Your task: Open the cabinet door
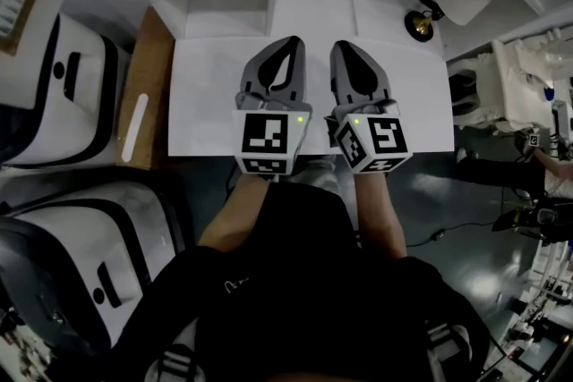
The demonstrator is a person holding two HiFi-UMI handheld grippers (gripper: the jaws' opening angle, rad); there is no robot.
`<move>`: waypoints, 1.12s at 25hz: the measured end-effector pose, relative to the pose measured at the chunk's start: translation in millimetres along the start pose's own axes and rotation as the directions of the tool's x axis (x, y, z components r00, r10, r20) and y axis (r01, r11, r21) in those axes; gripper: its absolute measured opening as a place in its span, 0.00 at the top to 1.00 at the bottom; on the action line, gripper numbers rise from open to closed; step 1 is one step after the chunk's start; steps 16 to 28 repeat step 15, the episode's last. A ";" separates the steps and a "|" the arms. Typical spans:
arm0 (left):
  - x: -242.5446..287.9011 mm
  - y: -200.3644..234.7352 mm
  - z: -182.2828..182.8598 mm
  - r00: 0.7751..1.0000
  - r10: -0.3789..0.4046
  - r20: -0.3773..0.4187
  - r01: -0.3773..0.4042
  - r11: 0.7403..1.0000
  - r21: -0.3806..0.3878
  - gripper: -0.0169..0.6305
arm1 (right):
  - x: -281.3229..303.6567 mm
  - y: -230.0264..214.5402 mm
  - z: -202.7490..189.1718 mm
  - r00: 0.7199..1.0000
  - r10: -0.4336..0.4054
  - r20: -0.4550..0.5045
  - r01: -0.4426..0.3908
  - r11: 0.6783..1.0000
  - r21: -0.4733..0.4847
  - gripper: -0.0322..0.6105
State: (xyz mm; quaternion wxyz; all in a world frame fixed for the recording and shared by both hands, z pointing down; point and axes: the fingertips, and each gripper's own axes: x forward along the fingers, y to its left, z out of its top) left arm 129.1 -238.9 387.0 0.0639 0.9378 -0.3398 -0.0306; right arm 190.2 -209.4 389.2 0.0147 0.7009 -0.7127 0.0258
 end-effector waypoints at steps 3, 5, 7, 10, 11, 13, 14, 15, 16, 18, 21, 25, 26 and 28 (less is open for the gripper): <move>2.0 -2.0 -3.0 1.000 -0.004 -0.004 0.004 1.000 -0.001 0.96 | -1.1 -4.1 -0.7 1.000 -0.008 -0.005 0.008 1.000 -0.008 0.90; 1.3 -2.0 -5.1 1.000 -0.006 -0.010 0.006 1.000 0.005 0.96 | -1.4 -6.6 -0.4 1.000 -0.014 -0.006 0.014 1.000 -0.010 0.90; 0.4 -1.9 -6.1 1.000 -0.007 -0.012 0.007 1.000 0.004 0.96 | -2.2 -8.7 0.6 1.000 -0.020 -0.005 0.020 1.000 -0.011 0.90; -0.3 0.7 -5.5 1.000 -0.004 -0.010 0.004 1.000 0.004 0.96 | -1.4 -7.9 1.2 1.000 -0.021 -0.002 0.021 1.000 -0.011 0.90; -0.3 1.8 -5.1 1.000 -0.002 -0.010 0.002 1.000 0.005 0.96 | -0.9 -7.2 0.9 1.000 -0.019 -0.002 0.019 1.000 -0.012 0.90; -0.4 3.3 -5.0 1.000 0.001 -0.010 -0.001 1.000 0.004 0.96 | -0.7 -6.0 0.0 1.000 -0.015 -0.005 0.015 1.000 -0.013 0.90; -0.6 4.0 -5.2 1.000 0.002 -0.011 -0.002 1.000 0.003 0.96 | -0.7 -5.5 -0.6 1.000 -0.014 -0.007 0.014 1.000 -0.014 0.90; -0.8 4.6 -5.5 1.000 0.003 -0.011 -0.003 1.000 0.001 0.96 | -0.8 -4.9 -1.3 1.000 -0.012 -0.010 0.012 1.000 -0.014 0.90; -0.8 4.6 -5.5 1.000 0.003 -0.011 -0.003 1.000 0.001 0.96 | -0.8 -4.9 -1.3 1.000 -0.012 -0.010 0.012 1.000 -0.014 0.90; -0.8 4.6 -5.5 1.000 0.003 -0.011 -0.003 1.000 0.001 0.96 | -0.8 -4.9 -1.3 1.000 -0.012 -0.010 0.012 1.000 -0.014 0.90; -0.8 4.6 -5.5 1.000 0.003 -0.011 -0.003 1.000 0.001 0.96 | -0.8 -4.9 -1.3 1.000 -0.012 -0.010 0.012 1.000 -0.014 0.90; -0.8 4.6 -5.5 1.000 0.003 -0.011 -0.003 1.000 0.001 0.96 | -0.8 -4.9 -1.3 1.000 -0.012 -0.010 0.012 1.000 -0.014 0.90; -0.8 4.6 -5.5 1.000 0.003 -0.011 -0.003 1.000 0.001 0.96 | -0.8 -4.9 -1.3 1.000 -0.012 -0.010 0.012 1.000 -0.014 0.90; -0.8 4.6 -5.5 1.000 0.003 -0.011 -0.003 1.000 0.001 0.96 | -0.8 -4.9 -1.3 1.000 -0.012 -0.010 0.012 1.000 -0.014 0.90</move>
